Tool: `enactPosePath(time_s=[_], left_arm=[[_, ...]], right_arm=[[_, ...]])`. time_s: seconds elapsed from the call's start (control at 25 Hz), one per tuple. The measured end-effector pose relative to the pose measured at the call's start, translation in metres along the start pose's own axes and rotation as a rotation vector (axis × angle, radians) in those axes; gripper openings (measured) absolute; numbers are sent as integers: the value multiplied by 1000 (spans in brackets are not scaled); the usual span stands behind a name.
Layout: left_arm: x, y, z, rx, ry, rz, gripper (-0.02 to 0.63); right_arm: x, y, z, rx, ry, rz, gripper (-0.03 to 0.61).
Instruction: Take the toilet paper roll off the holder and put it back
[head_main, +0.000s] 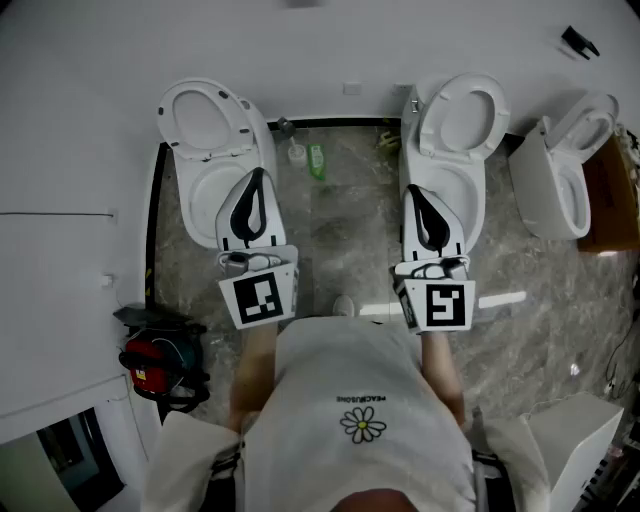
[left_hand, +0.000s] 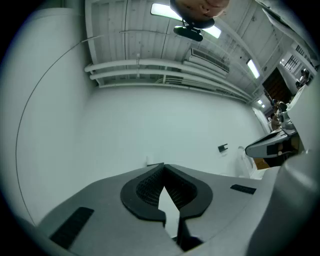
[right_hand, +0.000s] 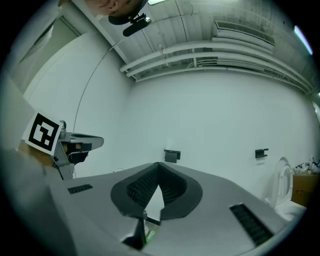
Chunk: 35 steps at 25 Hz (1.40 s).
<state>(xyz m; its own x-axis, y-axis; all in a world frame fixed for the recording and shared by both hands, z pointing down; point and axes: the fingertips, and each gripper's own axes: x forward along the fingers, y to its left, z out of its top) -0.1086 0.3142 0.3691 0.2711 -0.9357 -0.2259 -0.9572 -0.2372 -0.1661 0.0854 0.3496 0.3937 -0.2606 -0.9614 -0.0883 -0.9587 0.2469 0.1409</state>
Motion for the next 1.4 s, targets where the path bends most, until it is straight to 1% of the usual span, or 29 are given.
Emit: enactPosePath(time_s=[0.16,0.24,0.36,0.48,0.64,0.76,0.96,1.08,1.2,1.32,1.4], left_arm=[[1,0,1,25,4,3,17],[3,1,0,13,10,8,17],[9,3,2,-14,9,12,17],[16,2,1,7,14,-10,17],[28,0,-3,15,10,-32,17],[43,-1,-8,9,-11,-47,17],[86,9,-18,-18,-43,-55,17],[122,8,-19,-24,-49,-70,17],[166,8,-16,-29,-83,-94,17],[213,15,-23,-37,-89,-120,17],[248,24,-28,-43,-92,-132,17]], right_arm=[[2,-3,-1,4,-18,11,9],[3,-5,-2,12,-10,14,9],[2,-10,-9,52,-5,-1,9],[2,-15,-9,61,-15,-32,9],[10,-21,-5,63,-25,-33,11],[20,-26,-12,34,-19,-42,9],[57,-29,-12,-14,-42,-45,9],[85,-46,-7,-14,-40,-60,11],[125,-62,-5,-16,-52,-59,11],[173,-72,2,-26,-110,-61,11],[209,-79,4,-36,-115,-69,9]])
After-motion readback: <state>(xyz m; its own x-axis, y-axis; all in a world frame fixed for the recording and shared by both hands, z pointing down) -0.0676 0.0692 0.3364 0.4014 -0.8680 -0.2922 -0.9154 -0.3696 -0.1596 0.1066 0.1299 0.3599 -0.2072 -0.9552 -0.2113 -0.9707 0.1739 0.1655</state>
